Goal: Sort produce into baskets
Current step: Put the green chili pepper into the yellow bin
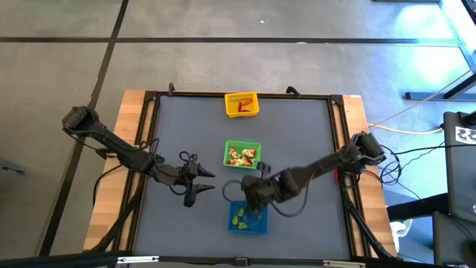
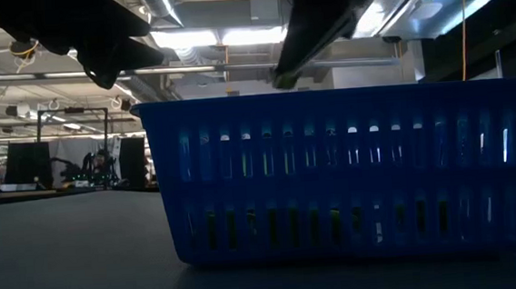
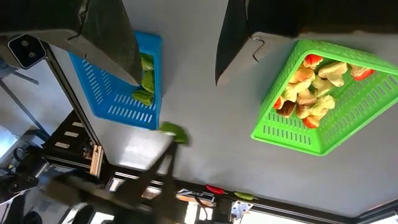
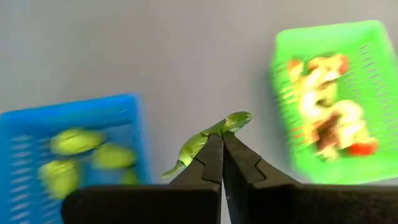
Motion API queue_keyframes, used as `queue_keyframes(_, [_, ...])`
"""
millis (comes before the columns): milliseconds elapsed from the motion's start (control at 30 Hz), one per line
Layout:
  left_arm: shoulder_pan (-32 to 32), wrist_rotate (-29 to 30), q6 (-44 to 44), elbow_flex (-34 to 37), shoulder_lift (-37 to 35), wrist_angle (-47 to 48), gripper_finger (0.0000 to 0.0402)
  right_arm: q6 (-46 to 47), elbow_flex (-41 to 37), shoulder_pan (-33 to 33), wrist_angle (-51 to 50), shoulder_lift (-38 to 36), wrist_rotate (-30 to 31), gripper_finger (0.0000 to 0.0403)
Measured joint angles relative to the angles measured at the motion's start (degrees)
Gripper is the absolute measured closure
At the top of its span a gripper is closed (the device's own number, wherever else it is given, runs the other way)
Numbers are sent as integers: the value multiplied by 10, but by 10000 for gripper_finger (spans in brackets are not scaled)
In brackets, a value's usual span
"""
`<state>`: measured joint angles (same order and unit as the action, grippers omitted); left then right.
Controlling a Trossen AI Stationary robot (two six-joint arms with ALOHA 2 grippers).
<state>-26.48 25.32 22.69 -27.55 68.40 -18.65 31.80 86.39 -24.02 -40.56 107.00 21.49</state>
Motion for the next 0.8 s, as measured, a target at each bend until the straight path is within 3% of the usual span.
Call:
queue_keyframes(500, [72,0,-7,0,0,0,202,-230,0,298,42,-6,-4,400])
queue_keyframes(667, [103,0,-10,0,0,0,202,-247,0,398,91,-2,-77,400])
queue_keyframes(800, [127,0,-34,0,0,0,202,-246,-3,460,147,9,-99,400])
